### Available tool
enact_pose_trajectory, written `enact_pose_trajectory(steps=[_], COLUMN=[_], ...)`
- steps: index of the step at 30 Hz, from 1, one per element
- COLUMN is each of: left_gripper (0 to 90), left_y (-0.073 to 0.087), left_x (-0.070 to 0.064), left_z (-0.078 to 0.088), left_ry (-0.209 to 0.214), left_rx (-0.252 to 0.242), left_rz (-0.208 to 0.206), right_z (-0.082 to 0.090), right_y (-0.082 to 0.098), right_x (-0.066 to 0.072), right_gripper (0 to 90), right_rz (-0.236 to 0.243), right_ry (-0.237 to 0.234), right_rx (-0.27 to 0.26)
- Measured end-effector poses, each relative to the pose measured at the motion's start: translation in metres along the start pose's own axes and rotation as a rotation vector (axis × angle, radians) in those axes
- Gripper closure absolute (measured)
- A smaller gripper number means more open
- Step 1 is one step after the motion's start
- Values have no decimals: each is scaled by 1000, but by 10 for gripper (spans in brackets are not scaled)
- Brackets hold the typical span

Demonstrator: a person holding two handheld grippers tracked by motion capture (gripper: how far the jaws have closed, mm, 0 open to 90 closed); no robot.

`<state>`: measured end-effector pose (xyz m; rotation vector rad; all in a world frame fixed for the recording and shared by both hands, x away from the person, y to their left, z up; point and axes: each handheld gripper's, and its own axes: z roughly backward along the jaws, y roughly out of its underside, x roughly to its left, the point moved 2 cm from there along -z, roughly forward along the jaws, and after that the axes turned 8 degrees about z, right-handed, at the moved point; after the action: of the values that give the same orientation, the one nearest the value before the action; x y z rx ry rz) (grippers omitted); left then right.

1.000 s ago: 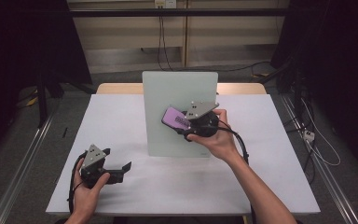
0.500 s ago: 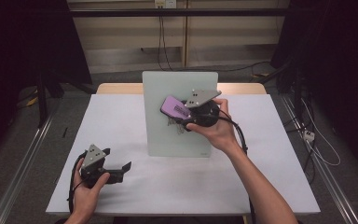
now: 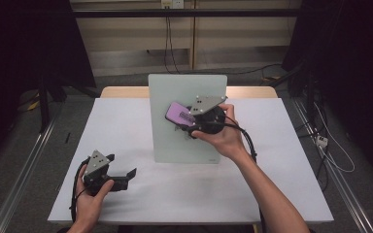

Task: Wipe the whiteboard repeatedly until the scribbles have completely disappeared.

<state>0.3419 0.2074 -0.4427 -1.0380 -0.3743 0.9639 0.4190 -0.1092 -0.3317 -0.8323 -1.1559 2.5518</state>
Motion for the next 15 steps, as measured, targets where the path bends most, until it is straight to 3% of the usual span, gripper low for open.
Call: enact_pose_trajectory(steps=[15], left_gripper=[46], left_y=[0], left_x=[0], left_z=[0], left_ry=[-1], left_rx=[3], left_rz=[-2], right_z=[-19], right_y=[25], right_x=[31], right_gripper=[416], right_rz=[14], right_ry=[-73], right_rx=[46])
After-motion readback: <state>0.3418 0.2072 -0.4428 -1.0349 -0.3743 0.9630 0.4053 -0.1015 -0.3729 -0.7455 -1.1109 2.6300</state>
